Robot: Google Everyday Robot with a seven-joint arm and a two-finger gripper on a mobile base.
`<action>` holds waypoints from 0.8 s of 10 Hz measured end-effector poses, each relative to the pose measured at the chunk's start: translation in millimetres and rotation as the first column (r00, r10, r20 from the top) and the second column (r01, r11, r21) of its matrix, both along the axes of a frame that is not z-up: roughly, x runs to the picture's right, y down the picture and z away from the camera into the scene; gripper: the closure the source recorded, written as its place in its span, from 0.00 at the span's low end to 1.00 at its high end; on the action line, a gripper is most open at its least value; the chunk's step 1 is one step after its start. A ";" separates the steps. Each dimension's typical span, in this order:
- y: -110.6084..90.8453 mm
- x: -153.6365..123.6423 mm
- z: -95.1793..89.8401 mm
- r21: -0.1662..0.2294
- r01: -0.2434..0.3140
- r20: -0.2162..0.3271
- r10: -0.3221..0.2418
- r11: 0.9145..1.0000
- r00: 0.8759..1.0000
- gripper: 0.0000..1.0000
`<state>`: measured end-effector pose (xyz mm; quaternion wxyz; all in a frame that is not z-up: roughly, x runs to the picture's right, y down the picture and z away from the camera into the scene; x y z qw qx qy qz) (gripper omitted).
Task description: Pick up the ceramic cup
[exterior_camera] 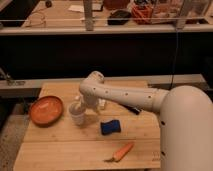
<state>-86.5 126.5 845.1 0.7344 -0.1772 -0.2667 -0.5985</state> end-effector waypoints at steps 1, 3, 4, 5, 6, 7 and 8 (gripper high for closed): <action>-0.5 0.7 0.6 -0.004 -0.001 0.000 0.001 1.000 1.000 0.20; -1.8 1.5 2.6 -0.013 -0.003 0.003 0.004 1.000 1.000 0.20; -2.5 2.1 3.1 -0.016 -0.004 0.004 0.004 1.000 1.000 0.20; -3.8 2.2 3.2 -0.019 -0.004 0.005 0.004 1.000 1.000 0.20; -5.6 2.2 3.5 -0.022 -0.005 0.007 0.005 1.000 1.000 0.20; -7.5 2.1 4.2 -0.025 -0.007 0.009 0.007 1.000 1.000 0.20; -8.4 2.4 5.1 -0.027 -0.007 0.010 0.007 1.000 1.000 0.20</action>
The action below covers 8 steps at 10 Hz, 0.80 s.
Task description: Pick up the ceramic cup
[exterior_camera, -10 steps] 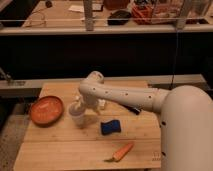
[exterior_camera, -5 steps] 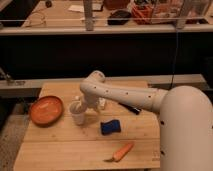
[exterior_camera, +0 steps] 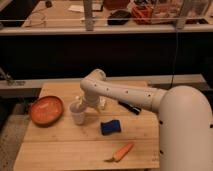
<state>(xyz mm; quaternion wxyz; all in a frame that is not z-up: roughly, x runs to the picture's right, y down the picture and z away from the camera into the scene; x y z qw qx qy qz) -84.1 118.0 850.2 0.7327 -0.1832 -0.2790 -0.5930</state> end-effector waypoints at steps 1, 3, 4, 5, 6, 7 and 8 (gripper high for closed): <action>-0.9 0.1 0.7 -0.004 0.000 0.000 0.000 1.000 1.000 0.20; -4.4 -1.0 2.5 -0.009 -0.002 0.004 0.002 1.000 1.000 0.20; -5.9 -1.1 3.5 -0.012 -0.003 0.006 0.003 1.000 1.000 0.20; -6.6 -0.9 3.6 -0.013 -0.003 0.006 0.003 1.000 1.000 0.20; -7.5 -1.4 3.5 -0.015 -0.003 0.008 0.003 1.000 1.000 0.20; -9.1 -1.5 4.0 -0.018 -0.003 0.009 0.003 1.000 1.000 0.20; -12.7 -2.2 5.3 -0.023 -0.003 0.013 0.003 1.000 1.000 0.20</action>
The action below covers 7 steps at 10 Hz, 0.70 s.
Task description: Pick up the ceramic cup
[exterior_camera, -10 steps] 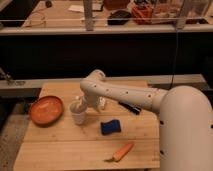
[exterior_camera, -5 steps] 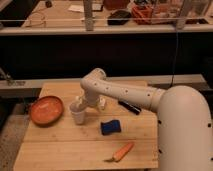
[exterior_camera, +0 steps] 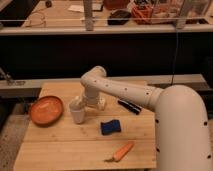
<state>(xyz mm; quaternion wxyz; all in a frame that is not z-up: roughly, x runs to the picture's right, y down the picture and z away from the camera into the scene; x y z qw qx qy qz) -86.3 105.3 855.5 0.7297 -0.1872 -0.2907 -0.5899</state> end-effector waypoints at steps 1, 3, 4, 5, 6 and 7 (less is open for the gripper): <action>-1.4 -1.2 -0.1 -0.002 0.000 0.003 0.000 1.000 1.000 0.20; -4.1 -3.1 0.9 -0.006 -0.001 0.006 0.001 1.000 1.000 0.20; -5.4 -3.8 1.4 -0.006 -0.002 0.007 0.002 1.000 1.000 0.20; -6.3 -6.4 1.6 -0.008 0.000 0.008 0.000 1.000 1.000 0.21; -6.5 -8.8 1.8 -0.009 0.002 0.009 -0.002 1.000 1.000 0.24; -7.3 -11.7 1.9 -0.008 0.004 0.011 -0.004 1.000 1.000 0.30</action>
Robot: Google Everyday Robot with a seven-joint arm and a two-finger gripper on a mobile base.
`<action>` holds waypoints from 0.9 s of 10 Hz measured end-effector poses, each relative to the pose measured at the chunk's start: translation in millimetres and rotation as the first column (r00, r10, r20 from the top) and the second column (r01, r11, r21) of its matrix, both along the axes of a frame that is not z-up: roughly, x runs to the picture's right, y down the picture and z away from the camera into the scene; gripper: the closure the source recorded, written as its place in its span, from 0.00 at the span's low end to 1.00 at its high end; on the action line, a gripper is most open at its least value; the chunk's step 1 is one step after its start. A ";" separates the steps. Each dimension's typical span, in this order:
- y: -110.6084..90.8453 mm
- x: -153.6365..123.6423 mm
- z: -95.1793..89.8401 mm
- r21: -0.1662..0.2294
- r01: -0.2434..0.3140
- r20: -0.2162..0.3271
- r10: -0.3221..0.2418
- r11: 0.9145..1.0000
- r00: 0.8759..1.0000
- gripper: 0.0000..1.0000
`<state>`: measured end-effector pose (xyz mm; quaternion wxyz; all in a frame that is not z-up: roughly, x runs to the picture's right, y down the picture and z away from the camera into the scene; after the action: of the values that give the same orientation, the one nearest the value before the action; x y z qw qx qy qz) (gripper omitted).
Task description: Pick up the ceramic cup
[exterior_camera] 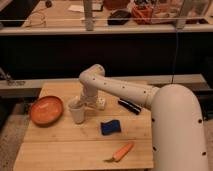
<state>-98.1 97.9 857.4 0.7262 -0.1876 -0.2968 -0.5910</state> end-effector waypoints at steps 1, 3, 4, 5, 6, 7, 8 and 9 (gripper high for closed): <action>-0.5 -2.5 0.2 0.001 0.002 0.002 -0.002 1.000 1.000 0.34; -1.3 -6.5 1.4 -0.002 0.002 0.001 -0.002 1.000 1.000 0.46; -2.3 -9.1 1.1 -0.002 0.001 0.001 -0.001 1.000 1.000 0.55; -2.7 -12.3 0.3 -0.001 0.000 0.002 0.000 1.000 1.000 0.65; -3.3 -14.2 -0.9 0.000 -0.003 0.005 0.003 1.000 1.000 0.75; -5.5 -13.0 -2.8 0.001 -0.006 0.005 0.006 1.000 1.000 0.84; -14.0 -11.9 -12.4 0.009 -0.007 0.003 0.007 1.000 1.000 0.95; -20.5 -10.9 -22.5 0.010 -0.004 0.002 0.004 1.000 1.000 0.99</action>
<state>-109.0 77.4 834.9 0.7283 -0.1826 -0.2947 -0.5911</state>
